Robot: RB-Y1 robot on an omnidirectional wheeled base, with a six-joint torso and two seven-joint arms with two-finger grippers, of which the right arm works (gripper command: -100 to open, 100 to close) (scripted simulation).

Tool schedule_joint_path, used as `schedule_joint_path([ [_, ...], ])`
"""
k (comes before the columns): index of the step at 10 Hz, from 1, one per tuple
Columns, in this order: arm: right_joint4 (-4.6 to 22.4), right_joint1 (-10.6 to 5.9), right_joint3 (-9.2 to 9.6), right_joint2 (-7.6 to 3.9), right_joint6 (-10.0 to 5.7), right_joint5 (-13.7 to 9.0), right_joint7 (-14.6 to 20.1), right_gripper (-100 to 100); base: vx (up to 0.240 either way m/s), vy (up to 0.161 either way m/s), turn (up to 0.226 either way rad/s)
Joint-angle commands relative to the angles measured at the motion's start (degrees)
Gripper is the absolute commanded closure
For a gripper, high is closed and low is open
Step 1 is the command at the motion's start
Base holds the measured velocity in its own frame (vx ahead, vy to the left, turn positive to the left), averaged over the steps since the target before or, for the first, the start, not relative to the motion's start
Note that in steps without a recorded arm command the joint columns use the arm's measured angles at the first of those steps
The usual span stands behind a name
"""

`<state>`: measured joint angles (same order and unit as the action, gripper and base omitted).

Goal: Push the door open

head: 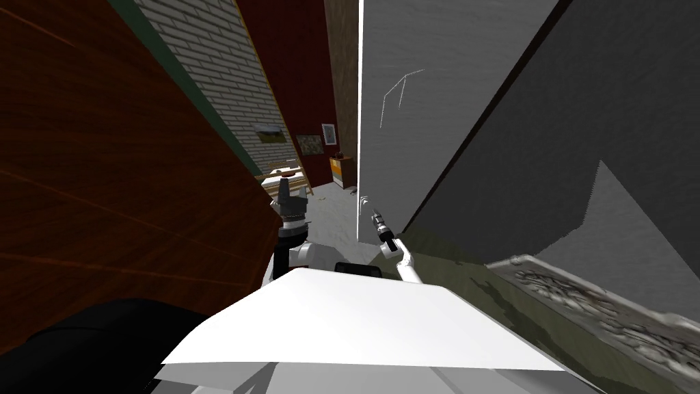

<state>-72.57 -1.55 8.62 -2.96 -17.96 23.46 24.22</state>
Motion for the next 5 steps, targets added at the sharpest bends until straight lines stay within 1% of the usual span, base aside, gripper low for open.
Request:
schedule_joint_path([
  [1, 0.4, -0.18, -0.30, -0.21, -0.43, -0.1, -0.3, -100, 0.157, 0.058, 0.013],
  [3, 0.9, -0.42, -0.67, -0.27, -0.84, -0.2, -0.7, -100, 0.195, 0.060, 0.014],
  [5, 1.3, -0.66, -1.05, 0.08, -1.25, -0.4, -1.0, -100, 0.225, 0.059, 0.016],
])
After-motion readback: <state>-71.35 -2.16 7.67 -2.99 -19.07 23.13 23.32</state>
